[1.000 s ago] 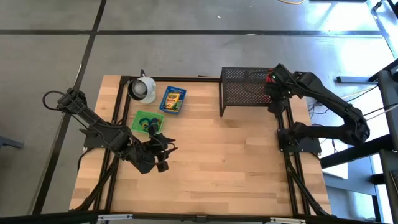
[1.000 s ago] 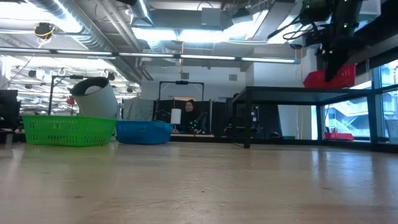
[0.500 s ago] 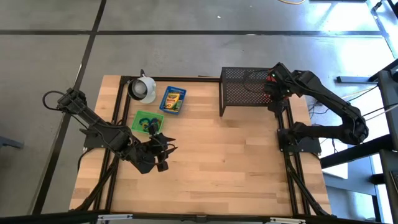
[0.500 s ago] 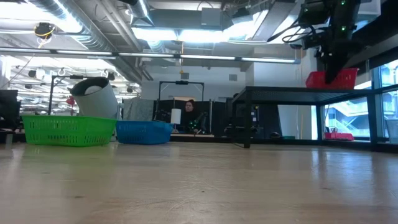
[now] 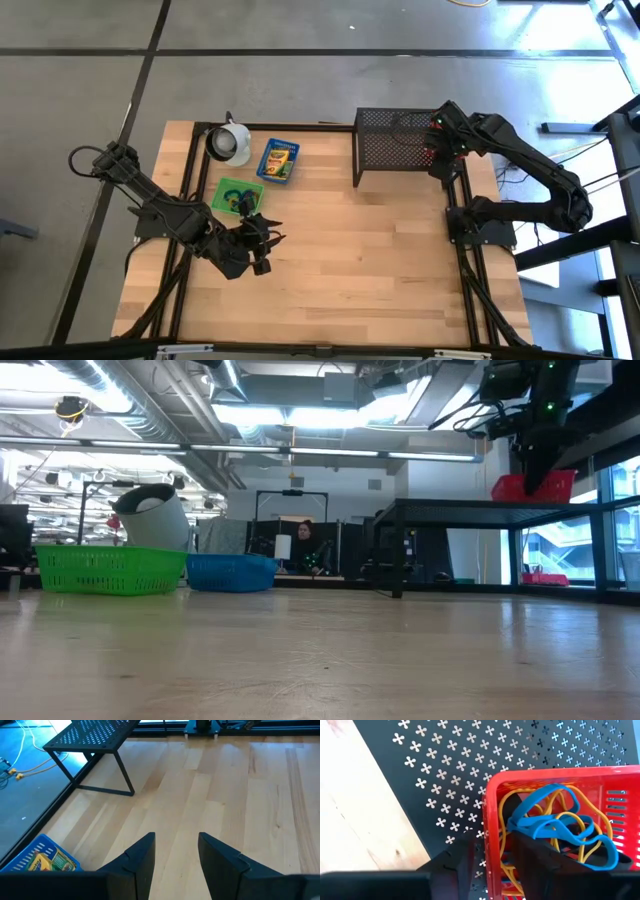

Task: Pick & Place Office Desk Supplies
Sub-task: Put the blue bin containing crayon boxes on the shelf

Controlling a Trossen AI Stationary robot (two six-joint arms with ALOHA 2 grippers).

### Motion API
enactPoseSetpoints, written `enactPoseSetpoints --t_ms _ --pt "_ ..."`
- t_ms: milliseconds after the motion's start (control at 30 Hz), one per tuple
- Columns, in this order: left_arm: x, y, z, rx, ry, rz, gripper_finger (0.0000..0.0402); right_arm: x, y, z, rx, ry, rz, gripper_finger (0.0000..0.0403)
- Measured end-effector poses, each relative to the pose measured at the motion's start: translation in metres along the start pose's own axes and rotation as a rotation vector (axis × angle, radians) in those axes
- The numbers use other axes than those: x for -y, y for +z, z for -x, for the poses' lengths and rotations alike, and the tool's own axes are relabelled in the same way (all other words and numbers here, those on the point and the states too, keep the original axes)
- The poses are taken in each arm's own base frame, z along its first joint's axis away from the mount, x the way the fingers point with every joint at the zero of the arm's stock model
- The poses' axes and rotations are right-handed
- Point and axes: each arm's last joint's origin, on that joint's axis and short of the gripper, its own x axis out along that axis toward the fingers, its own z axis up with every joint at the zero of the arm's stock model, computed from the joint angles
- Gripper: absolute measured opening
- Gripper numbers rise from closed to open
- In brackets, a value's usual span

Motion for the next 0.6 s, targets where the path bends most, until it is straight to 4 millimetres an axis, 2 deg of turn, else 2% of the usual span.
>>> enactPoseSetpoints --t_ms 333,600 --pt "0.000 0.000 0.000 0.000 0.000 0.000 0.0143 0.000 -0.001 0.001 -0.009 -0.007 -0.030 0.0151" --pt "0.000 0.000 0.000 0.000 0.000 0.000 0.0143 0.006 0.005 0.025 0.067 -0.007 -0.122 0.0151"
